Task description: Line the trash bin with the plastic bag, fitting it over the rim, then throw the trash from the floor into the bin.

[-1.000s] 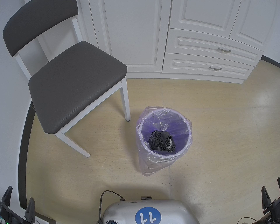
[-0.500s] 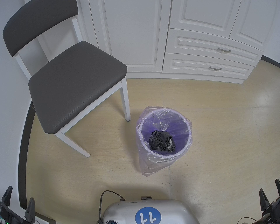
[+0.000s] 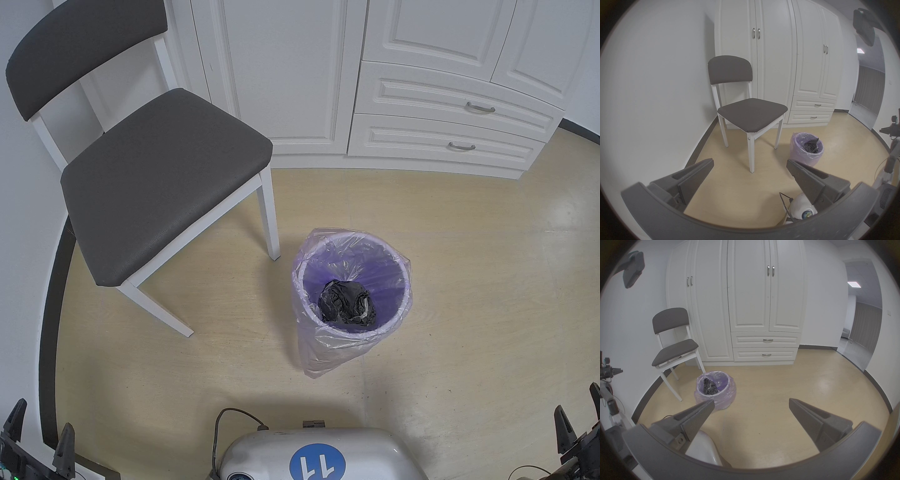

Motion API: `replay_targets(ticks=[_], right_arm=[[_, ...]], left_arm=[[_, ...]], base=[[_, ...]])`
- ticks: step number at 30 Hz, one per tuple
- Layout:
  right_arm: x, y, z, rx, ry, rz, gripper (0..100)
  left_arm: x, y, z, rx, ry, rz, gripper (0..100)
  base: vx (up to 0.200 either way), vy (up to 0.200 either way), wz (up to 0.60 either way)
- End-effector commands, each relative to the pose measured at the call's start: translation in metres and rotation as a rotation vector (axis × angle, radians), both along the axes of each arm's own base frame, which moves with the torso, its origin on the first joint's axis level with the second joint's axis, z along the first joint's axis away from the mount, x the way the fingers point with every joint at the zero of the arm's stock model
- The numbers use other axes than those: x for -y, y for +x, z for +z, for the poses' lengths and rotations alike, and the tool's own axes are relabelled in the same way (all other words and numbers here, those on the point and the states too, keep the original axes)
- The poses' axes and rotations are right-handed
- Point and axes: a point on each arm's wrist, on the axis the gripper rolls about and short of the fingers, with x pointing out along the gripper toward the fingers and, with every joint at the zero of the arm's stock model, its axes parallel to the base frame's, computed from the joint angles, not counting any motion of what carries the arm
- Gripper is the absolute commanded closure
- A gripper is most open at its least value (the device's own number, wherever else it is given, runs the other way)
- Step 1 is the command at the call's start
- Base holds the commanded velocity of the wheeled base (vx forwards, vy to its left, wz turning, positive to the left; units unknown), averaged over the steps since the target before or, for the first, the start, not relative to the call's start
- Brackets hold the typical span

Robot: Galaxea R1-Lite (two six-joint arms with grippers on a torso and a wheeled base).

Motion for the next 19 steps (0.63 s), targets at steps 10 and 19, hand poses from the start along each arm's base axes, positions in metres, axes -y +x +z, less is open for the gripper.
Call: replay_targets(ticks=[10,19], right_arm=[[0.0000,0.0002,-0.0054,-0.004,0.001,0.002,0],[0.0001,0.0002,-0.0052,-0.003,0.022,-0.001,0]], left_arm=[[-0.0002,0.0001,-0.0053,-0.003,-0.009,0.009,0],[-0.0001,0.0001,-0.0051,-0.001,-0.004,0.007,0]], base=[[0.000,0.000,0.00],[0.000,0.000,0.00]])
